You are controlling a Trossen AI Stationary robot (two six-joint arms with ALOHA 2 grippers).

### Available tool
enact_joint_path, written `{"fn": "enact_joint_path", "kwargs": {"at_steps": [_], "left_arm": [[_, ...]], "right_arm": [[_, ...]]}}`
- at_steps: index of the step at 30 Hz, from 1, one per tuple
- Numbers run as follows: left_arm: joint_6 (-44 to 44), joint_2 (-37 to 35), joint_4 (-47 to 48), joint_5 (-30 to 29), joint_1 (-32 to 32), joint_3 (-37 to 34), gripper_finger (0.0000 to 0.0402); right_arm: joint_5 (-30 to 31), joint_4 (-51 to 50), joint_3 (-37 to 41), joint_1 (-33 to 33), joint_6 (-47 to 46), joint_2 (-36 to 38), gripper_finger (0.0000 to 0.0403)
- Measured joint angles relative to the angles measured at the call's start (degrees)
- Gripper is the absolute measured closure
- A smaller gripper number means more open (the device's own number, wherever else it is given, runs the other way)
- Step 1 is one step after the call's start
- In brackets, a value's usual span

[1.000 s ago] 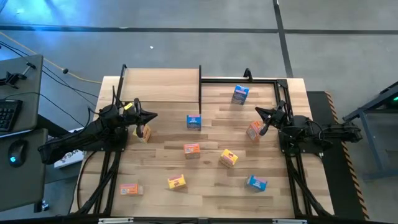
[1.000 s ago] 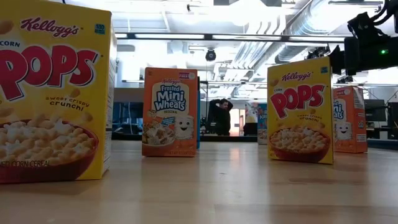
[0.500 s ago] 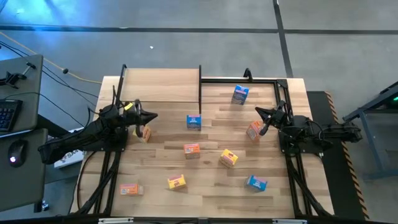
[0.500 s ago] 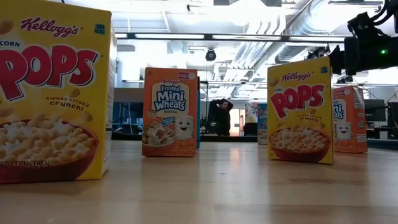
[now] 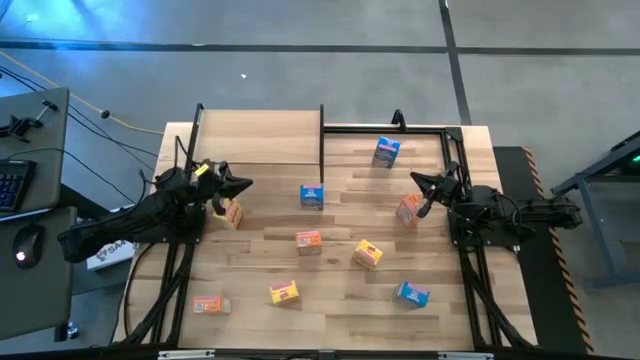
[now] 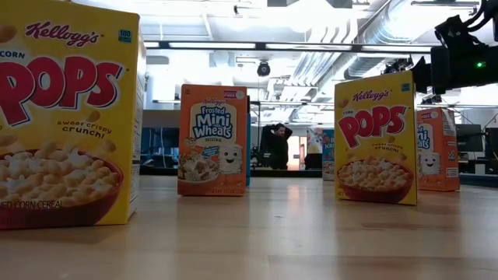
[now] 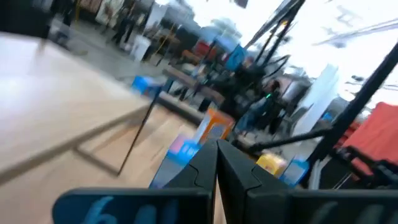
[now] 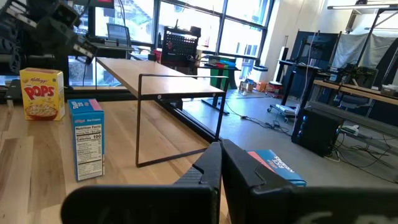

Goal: Stack cereal on shelf
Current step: Put the top left yellow cereal box on the shelf

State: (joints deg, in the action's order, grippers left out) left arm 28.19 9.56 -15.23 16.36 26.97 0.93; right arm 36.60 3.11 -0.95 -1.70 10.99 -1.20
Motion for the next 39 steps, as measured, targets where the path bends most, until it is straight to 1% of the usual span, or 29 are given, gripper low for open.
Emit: {"fn": "enact_joint_path", "kwargs": {"at_steps": [2, 3, 4, 6, 8, 10, 15, 18, 21, 24, 26, 32, 35, 39], "left_arm": [[1.86, 1.31, -4.97, 1.59, -0.06, 0.18, 0.0399], [3.16, 1.94, -5.62, 3.16, -0.06, 0.87, 0.0399], [3.90, 2.74, -5.29, 4.59, -0.06, 2.04, 0.0400], [3.32, 5.11, -2.72, 5.27, -0.17, 4.84, 0.0401], [0.81, 7.87, 4.16, 4.22, -0.15, 8.81, 0.0398], [-2.56, 11.40, 12.25, 1.72, -0.15, 14.12, 0.0389], [-7.53, 21.84, 36.90, -4.20, -0.15, 27.54, 0.0343], [-7.64, 27.38, 51.46, -7.25, -0.15, 34.74, 0.0308], [-5.94, 32.71, 64.65, -10.08, -0.15, 40.82, 0.0274], [-3.46, 37.51, 74.14, -11.36, -0.15, 45.48, 0.0240], [-1.76, 40.25, 79.02, -11.56, -0.15, 47.64, 0.0219], [3.39, 47.92, 88.04, -10.19, -0.17, 52.11, 0.0169], [5.92, 50.68, 91.71, -7.91, -0.30, 53.23, 0.0154], [8.47, 52.57, 95.56, -9.04, -1.99, 53.81, 0.0146]], "right_arm": [[-0.01, -0.01, -0.01, 0.01, 0.00, 0.01, 0.0402], [0.00, 0.00, -0.01, 0.01, -0.01, 0.00, 0.0402], [0.00, 0.00, 0.02, 0.01, 0.01, 0.01, 0.0402], [0.00, 0.00, -0.01, 0.01, -0.01, -0.02, 0.0402], [0.00, 0.00, -0.01, 0.00, -0.01, 0.00, 0.0402], [0.00, 0.00, 0.00, 0.00, 0.00, 0.01, 0.0402], [0.00, 0.00, 0.01, 0.01, 0.00, 0.00, 0.0402], [0.00, 0.00, 0.00, 0.01, 0.00, 0.01, 0.0402], [0.00, 0.00, -0.01, 0.00, -0.01, 0.01, 0.0402], [0.00, 0.00, 0.00, 0.00, -0.01, 0.01, 0.0402], [0.00, 0.00, -0.01, 0.01, 0.01, -0.01, 0.0402], [0.00, 0.00, 0.01, 0.01, -0.01, 0.01, 0.0402], [0.00, 0.00, 0.00, 0.01, -0.01, 0.01, 0.0402], [0.00, 0.00, 0.02, 0.01, -0.01, 0.01, 0.0402]]}}
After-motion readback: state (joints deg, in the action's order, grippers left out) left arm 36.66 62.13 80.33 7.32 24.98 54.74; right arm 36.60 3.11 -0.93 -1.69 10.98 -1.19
